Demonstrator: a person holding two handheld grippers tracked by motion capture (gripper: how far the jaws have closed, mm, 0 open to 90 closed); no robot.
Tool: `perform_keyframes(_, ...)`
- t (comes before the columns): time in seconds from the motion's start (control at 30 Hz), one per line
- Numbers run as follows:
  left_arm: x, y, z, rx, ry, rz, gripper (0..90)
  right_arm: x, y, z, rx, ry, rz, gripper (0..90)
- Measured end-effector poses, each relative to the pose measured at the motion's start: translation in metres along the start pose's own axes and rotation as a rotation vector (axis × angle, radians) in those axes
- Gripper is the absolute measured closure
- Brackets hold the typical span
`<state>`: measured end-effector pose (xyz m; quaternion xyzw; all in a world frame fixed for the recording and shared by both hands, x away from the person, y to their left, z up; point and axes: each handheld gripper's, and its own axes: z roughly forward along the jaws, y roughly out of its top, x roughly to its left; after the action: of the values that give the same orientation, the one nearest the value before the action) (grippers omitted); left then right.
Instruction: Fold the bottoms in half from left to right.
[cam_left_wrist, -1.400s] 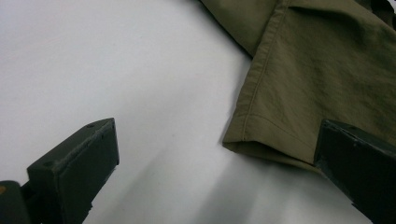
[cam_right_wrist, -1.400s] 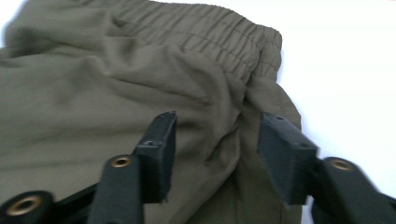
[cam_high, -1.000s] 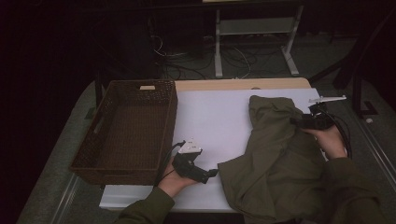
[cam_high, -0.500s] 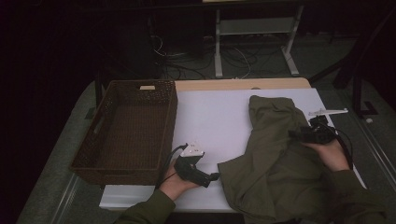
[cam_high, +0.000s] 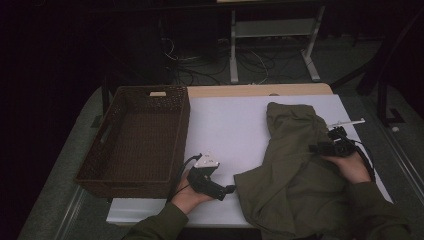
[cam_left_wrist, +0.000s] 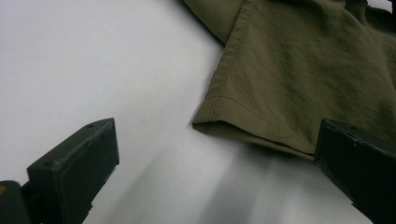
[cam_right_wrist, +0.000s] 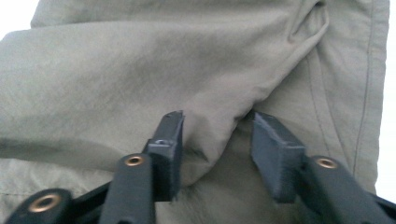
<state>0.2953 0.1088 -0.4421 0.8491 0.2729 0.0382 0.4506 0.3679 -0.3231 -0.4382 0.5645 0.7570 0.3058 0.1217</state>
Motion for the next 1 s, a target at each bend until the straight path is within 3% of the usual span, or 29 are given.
perform_keyframes(0.03, 0.000, 0.000, 0.000, 0.000, 0.000, 0.000, 0.0, 0.000, 0.000, 0.000, 0.000, 0.000, 0.000, 57.7)
perform_keyframes(0.07, 0.000, 0.000, 0.000, 0.000, 0.000, -0.001, 0.0, 0.000, 0.000, 0.001, 0.007, 0.008, -0.006, 64.1)
perform_keyframes(0.3, 0.001, 0.000, 0.000, -0.002, -0.003, -0.003, 0.0, 0.000, 0.002, 0.000, 0.006, 0.010, -0.033, 87.3)
perform_keyframes(0.47, 0.001, 0.000, -0.001, -0.002, -0.002, -0.006, 0.0, 0.001, 0.006, -0.006, -0.021, 0.004, -0.061, 88.5)
perform_keyframes(0.7, 0.002, 0.001, 0.000, -0.001, -0.006, -0.007, 0.0, -0.001, 0.015, -0.023, -0.075, -0.039, -0.095, 88.6)
perform_keyframes(1.0, 0.002, 0.001, -0.001, -0.001, -0.005, -0.008, 0.0, -0.017, 0.015, -0.039, -0.111, -0.077, -0.065, 88.6)
